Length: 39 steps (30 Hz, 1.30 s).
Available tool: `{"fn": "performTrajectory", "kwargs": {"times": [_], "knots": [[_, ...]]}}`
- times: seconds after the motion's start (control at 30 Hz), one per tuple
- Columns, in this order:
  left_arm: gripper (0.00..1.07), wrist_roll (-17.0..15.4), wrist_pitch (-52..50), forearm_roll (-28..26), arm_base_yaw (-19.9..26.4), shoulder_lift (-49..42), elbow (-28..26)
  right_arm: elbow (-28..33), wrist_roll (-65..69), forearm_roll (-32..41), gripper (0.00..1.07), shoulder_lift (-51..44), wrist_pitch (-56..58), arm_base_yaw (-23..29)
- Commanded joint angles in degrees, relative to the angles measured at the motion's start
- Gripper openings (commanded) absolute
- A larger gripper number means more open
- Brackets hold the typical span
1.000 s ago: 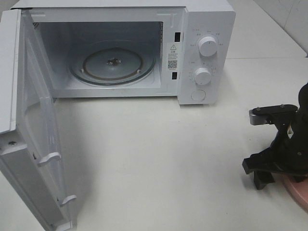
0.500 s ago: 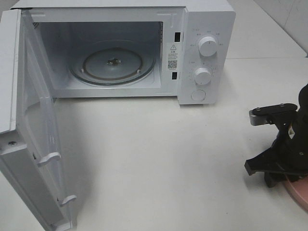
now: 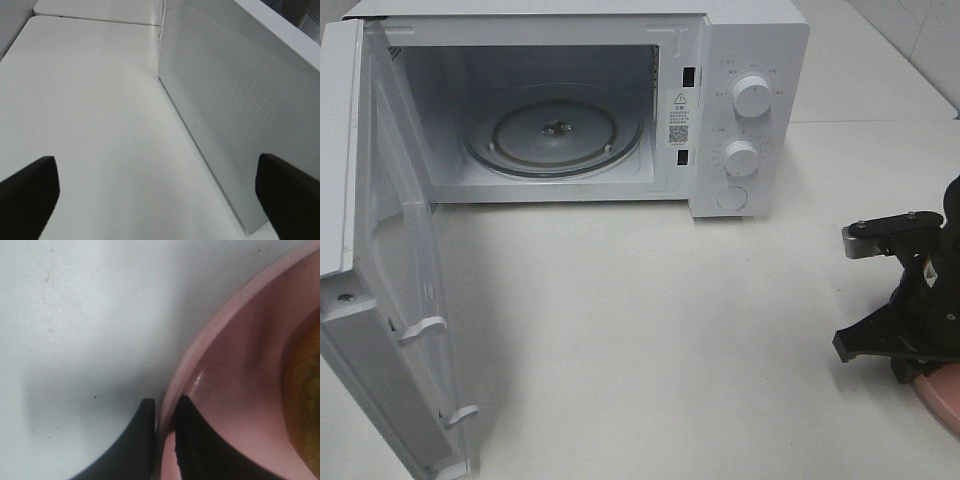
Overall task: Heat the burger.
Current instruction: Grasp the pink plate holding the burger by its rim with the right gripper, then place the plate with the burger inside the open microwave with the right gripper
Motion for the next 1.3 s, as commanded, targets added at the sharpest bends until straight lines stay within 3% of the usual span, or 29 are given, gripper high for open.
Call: {"fn": "performTrajectory", "kwargs": {"times": [0.03, 1.0, 1.3], "knots": [[1.00, -0.06, 0.06, -0.57, 0.06, -0.97, 0.00, 0.29, 0.11, -0.06, 0.00, 0.69, -1.15, -0.29], [1.00, -0.06, 0.06, -0.57, 0.06, -0.97, 0.00, 0.17, 13.12, -11.69, 0.00, -5.33, 6.65, -0.06], [1.00, -0.06, 0.06, -0.57, 0.06, -0.97, 0.00, 0.17, 19.54, -18.96, 0.00, -6.93, 9.91, 4.81]]}}
